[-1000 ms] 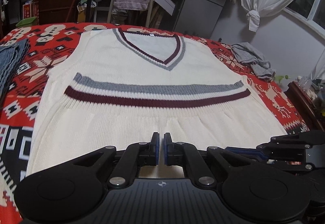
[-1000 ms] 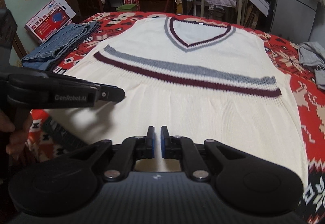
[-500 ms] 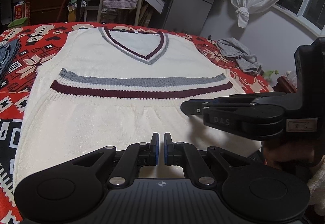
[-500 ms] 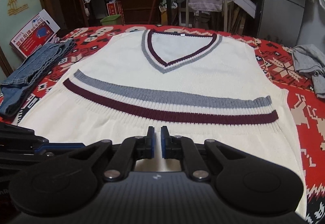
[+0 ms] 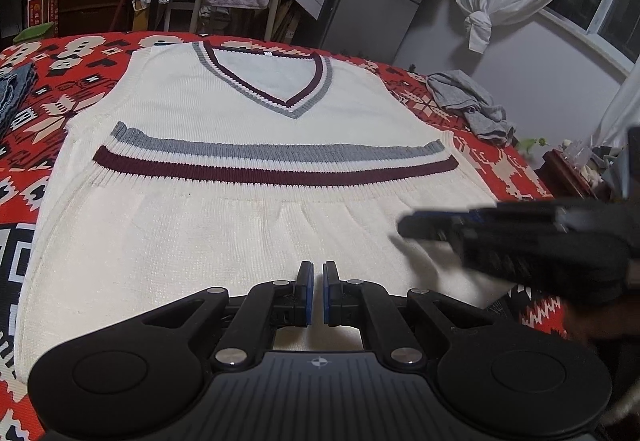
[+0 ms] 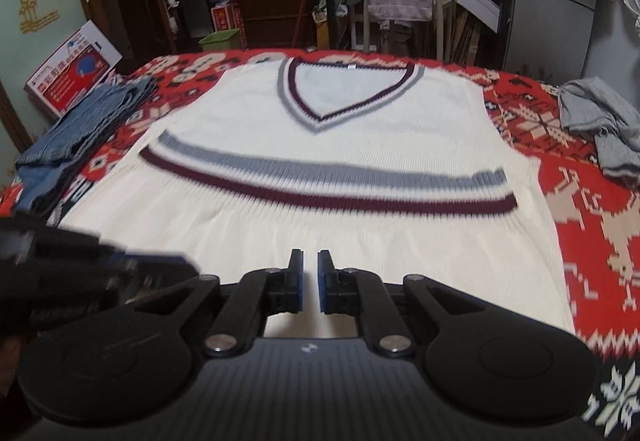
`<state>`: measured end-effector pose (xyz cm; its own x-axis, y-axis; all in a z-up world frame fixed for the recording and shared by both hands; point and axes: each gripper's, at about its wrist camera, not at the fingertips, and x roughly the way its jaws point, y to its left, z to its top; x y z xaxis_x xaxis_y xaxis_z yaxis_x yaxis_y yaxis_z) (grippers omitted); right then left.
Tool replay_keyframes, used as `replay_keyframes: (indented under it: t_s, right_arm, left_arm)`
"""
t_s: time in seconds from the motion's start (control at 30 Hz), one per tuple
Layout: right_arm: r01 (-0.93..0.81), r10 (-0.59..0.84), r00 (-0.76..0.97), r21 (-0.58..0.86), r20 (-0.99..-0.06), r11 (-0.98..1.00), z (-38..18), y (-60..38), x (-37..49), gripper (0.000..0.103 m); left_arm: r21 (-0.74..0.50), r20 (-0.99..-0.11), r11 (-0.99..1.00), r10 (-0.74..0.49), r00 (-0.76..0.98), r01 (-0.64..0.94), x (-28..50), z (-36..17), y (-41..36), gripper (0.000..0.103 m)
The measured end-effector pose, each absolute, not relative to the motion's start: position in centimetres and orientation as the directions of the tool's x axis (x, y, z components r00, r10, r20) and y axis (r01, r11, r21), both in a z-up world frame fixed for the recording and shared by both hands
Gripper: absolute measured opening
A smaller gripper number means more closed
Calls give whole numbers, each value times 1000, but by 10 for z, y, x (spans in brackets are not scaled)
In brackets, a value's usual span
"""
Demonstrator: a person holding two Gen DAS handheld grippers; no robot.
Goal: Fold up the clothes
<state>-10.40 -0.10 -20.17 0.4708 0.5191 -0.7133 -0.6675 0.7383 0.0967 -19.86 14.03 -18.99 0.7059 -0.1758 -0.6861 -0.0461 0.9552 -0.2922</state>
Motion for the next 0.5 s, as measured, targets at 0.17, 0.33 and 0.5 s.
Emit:
replay_keyframes:
  t_s: [0.17, 0.33, 0.5]
  right_arm:
    - [-654, 501, 482, 85, -719, 752, -210, 6, -88, 5]
    - [-667, 498, 451, 91, -741, 740, -206, -17, -117, 5]
    - [-664, 491, 419, 111, -764, 739, -202, -44, -148, 5]
  left_arm:
    - [-295, -685, 954, -169, 708, -57, -200, -189, 143, 4]
    - [-308, -684, 949, -175, 709, -63, -200, -190, 146, 5]
    - [-318, -686, 947, -197, 701, -44, -199, -191, 142, 5]
